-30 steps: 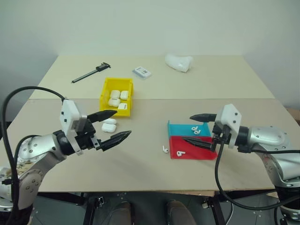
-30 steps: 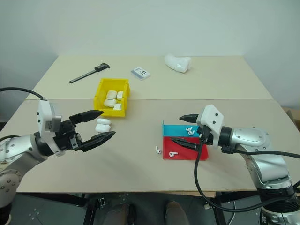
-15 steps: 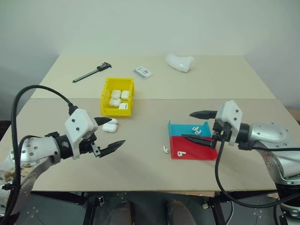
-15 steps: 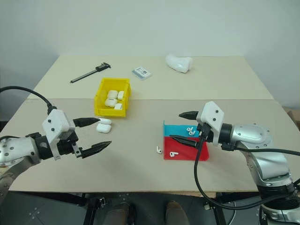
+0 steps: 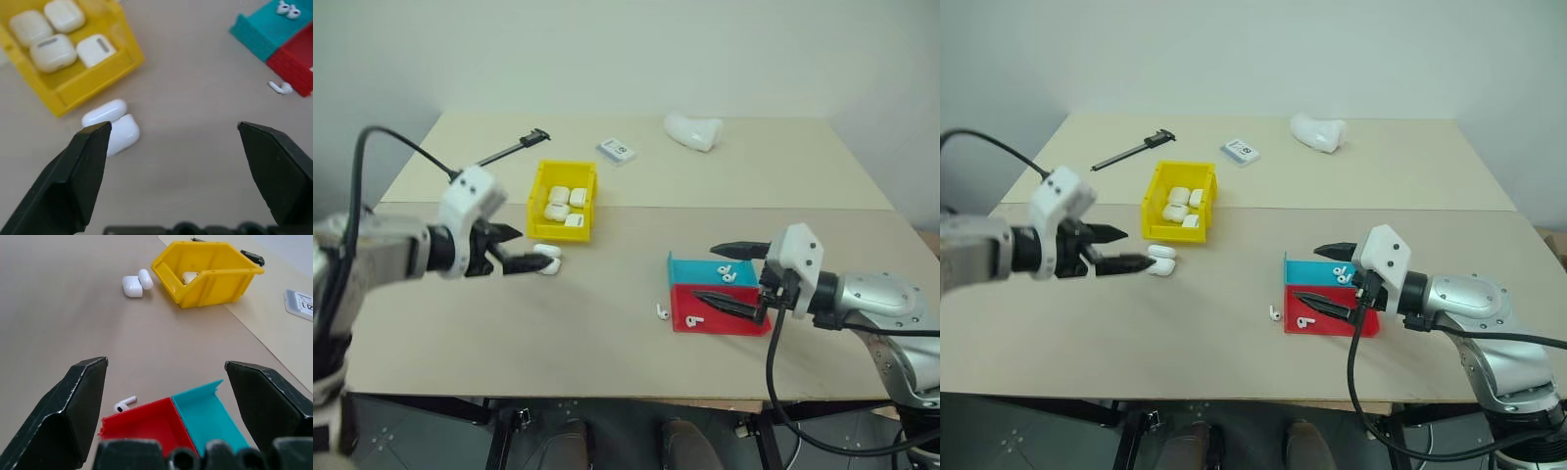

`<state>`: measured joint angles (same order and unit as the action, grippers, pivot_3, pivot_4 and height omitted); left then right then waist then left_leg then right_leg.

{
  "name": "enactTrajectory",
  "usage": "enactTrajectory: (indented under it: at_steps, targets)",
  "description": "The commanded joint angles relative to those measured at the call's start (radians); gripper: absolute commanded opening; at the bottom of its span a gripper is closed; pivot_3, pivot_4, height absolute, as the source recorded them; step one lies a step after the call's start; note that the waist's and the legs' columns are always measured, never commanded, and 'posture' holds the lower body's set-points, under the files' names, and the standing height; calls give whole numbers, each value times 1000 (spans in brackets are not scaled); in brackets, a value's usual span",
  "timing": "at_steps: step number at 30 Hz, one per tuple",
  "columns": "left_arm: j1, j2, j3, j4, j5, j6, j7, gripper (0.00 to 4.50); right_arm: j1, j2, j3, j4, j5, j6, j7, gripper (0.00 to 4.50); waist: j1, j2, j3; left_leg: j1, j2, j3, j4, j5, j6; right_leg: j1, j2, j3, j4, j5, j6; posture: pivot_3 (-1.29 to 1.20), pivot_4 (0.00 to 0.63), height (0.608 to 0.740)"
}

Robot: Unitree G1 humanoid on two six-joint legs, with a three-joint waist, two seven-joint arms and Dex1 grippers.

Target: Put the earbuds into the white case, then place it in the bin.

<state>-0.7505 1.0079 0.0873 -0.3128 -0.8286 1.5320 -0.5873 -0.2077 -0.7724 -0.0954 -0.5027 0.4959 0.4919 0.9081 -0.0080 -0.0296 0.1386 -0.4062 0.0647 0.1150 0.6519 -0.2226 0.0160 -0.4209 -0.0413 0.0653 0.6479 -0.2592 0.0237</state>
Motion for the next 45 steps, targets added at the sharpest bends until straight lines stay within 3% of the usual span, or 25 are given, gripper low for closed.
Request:
enactTrajectory:
  at_steps: [1,9,12,18,26,36,45]
  targets:
    - [-125,6,-110,153,-71,82,90,4500,4,21,-5,-31,19,-1,-26,4468,-3,0,0,0,0,-1,0,0,0,-1,0,1,0,0,0,0,150,740]
    - [-423,9,-435,549,-252,82,248,4500,12,81,39,-57,6,-6,-83,4468,-4,-1,0,-1,0,-3,0,0,0,-2,0,1,2,0,0,0,150,740]
    - [-483,-6,-512,615,-254,82,285,4500,21,107,56,-74,-1,-10,-112,4468,-4,0,0,-1,0,-3,0,0,0,-2,0,1,2,0,0,0,150,740]
    - [-542,-144,-585,769,-188,82,345,4500,68,152,77,-116,-19,-23,-168,4468,-2,-1,0,-2,-1,-2,1,0,0,-2,0,0,2,0,0,0,150,740]
    - [-556,-275,-562,911,3,82,372,4500,143,198,93,-184,-41,-18,-242,4468,-7,-1,0,-5,-1,-2,2,0,0,-3,0,-1,1,0,0,0,150,740]
    - [-544,-392,-496,1009,245,54,300,4500,173,243,133,-251,-51,15,-339,4468,-3,-1,0,-7,-1,-2,3,0,0,-3,0,-3,1,0,0,0,150,740]
    - [-538,-472,-508,1134,428,-57,204,4500,214,265,150,-302,-44,39,-404,4468,-4,-1,0,-9,-1,-3,5,0,0,-3,0,-5,2,0,0,0,150,740]
